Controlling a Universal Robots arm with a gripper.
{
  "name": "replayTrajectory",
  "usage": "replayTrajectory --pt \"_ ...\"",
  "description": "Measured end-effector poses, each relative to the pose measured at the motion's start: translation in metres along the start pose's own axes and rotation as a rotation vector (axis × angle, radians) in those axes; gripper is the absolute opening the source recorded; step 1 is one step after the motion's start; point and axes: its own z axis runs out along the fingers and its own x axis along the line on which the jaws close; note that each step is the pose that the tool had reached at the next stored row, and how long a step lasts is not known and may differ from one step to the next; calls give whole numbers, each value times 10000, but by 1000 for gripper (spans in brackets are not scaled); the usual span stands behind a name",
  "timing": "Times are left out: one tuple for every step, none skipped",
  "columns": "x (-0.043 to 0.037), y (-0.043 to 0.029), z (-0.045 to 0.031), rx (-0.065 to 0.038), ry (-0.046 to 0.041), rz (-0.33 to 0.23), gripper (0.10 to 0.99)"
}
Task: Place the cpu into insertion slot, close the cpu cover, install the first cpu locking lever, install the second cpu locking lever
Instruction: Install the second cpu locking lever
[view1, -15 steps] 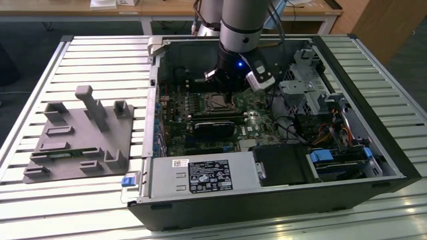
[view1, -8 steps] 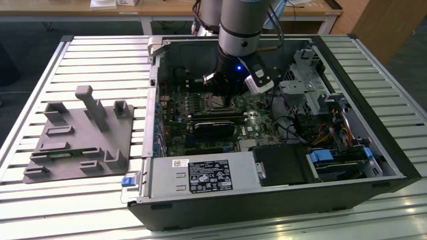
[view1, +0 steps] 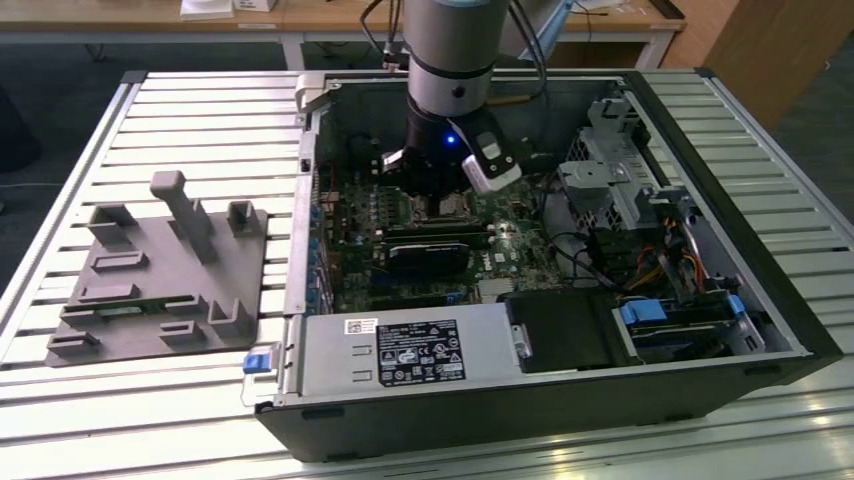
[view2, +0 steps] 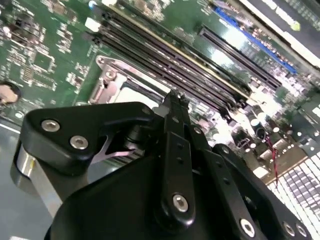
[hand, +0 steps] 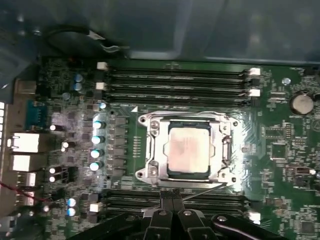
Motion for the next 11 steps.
replayTrajectory --pt "6 -4 0 -36 -1 -1 106" --pt "7 -16 -1 -129 -2 -4 106" --pt "8 -31 -2 -234 -4 -4 106" --pt "8 -47 -3 -316 -8 -5 106" --pt "9 -69 -5 -366 -7 -7 106" --pt "11 -91 -7 -392 -8 -6 106" --pt "14 -112 -9 -406 -9 -7 106" --pt "20 -131 -10 -414 -9 -7 106" --pt "43 -139 -11 -421 -9 -4 106" --pt "66 -144 -10 -432 -9 -6 106" --pt "82 -148 -10 -443 -10 -7 106"
